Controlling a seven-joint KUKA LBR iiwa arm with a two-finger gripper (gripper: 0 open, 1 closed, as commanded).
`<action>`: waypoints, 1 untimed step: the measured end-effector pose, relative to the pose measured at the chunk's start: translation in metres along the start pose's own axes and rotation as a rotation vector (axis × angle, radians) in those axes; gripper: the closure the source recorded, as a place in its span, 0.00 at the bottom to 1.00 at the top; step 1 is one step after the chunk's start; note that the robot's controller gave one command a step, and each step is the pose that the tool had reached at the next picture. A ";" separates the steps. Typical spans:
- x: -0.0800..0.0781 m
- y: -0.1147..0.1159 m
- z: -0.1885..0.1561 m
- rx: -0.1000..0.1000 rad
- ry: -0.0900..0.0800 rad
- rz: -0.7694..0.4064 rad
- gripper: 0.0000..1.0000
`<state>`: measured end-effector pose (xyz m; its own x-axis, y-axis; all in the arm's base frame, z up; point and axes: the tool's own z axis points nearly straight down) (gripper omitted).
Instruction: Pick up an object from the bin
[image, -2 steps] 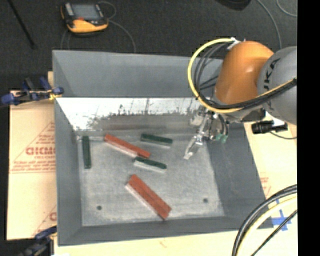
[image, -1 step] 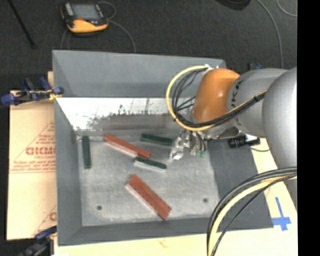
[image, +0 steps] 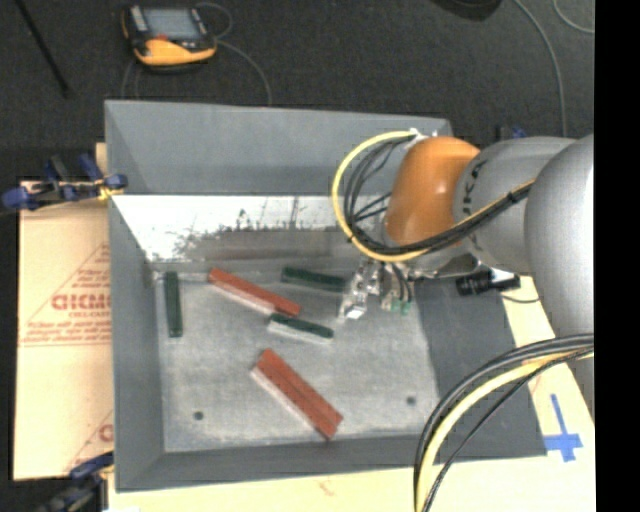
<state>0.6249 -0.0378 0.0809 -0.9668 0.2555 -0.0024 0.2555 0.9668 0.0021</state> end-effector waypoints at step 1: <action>-0.010 -0.011 -0.047 0.002 0.002 -0.008 1.00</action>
Offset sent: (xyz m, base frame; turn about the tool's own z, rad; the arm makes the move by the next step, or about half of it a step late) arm 0.0205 -0.0174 0.1400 -0.0001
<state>0.6321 -0.0509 0.1282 -0.9689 0.2475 0.0001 0.2475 0.9689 -0.0002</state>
